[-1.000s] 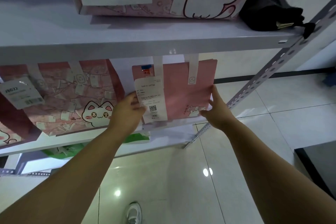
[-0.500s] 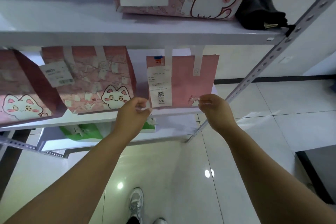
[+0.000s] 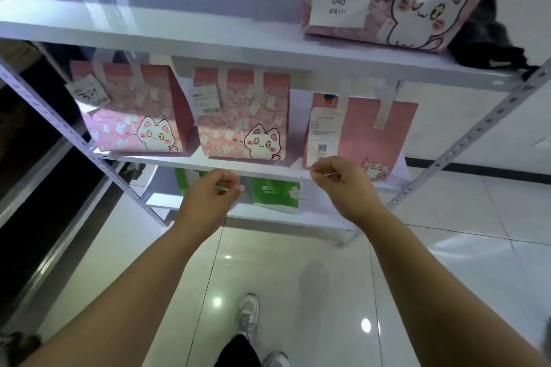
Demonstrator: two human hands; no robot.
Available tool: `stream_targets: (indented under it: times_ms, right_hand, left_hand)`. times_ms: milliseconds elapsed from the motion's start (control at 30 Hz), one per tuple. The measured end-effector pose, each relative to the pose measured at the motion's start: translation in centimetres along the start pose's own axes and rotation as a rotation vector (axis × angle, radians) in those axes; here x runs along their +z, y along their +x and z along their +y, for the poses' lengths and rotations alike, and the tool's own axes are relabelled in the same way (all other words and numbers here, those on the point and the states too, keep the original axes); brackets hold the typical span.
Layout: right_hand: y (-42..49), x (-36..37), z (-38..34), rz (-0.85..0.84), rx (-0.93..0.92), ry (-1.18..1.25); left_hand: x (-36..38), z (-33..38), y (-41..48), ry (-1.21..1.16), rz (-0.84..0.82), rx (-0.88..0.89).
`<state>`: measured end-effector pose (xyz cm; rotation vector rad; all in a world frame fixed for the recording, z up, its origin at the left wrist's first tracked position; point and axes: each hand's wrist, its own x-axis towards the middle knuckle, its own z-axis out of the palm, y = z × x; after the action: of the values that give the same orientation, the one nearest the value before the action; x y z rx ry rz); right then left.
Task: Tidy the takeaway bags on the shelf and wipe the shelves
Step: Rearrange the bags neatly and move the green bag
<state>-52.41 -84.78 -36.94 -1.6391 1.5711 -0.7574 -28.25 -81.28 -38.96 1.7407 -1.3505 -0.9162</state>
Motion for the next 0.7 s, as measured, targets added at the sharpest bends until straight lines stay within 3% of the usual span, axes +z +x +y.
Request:
stream_targets:
  times_ms: [400, 700]
  right_hand:
    - [0.7, 7.1, -8.0, -0.177, -0.137, 0.025]
    - [4.0, 13.6, -13.3, -0.217, -0.159, 0.039]
  left_hand:
    - [-10.9, -2.5, -2.4, -0.014, 0.22, -0.055]
    - [-18.4, -6.8, 1.4, 0.002, 0.259, -0.084]
